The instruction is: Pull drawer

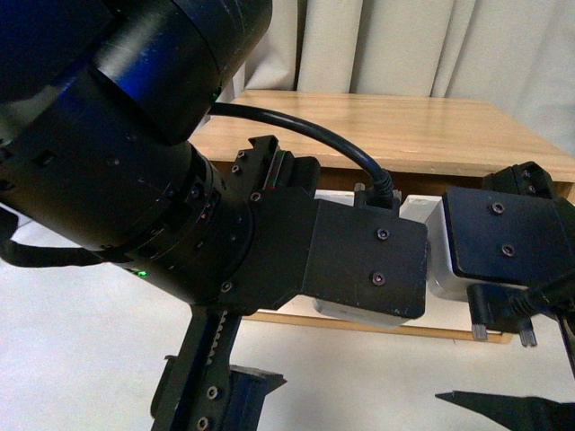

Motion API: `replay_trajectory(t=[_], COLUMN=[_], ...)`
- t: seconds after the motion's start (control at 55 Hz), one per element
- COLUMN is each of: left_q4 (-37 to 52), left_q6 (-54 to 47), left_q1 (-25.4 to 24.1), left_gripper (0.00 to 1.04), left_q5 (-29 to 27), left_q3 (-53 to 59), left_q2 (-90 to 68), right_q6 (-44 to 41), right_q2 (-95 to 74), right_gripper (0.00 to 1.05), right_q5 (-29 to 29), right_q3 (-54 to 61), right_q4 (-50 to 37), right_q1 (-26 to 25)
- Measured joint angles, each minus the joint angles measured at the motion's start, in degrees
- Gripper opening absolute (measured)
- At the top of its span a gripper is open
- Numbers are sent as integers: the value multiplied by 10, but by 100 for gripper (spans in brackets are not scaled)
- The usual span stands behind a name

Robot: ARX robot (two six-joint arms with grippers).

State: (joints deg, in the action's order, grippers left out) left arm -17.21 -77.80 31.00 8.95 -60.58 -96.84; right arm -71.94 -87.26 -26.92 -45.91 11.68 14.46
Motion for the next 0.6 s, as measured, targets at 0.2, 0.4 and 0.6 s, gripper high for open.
replay_trajectory(t=[0.2,0.4,0.6], left_q4=[-16,-27,25], left_q6=[-31,-56,-58], left_q1=[3,2,2], left_gripper=[98,99,99], left_q5=[-2,-8,10], left_q3=[33,58,85], left_q2=[35,63,71], right_q6=[-20,-37,-22], right_q2=[32,49,55], right_gripper=[96,96,96], right_q5=[4,12,-10], right_q3=[21,34,50], right_q4=[28,43,13], right_q1=[13,20,12])
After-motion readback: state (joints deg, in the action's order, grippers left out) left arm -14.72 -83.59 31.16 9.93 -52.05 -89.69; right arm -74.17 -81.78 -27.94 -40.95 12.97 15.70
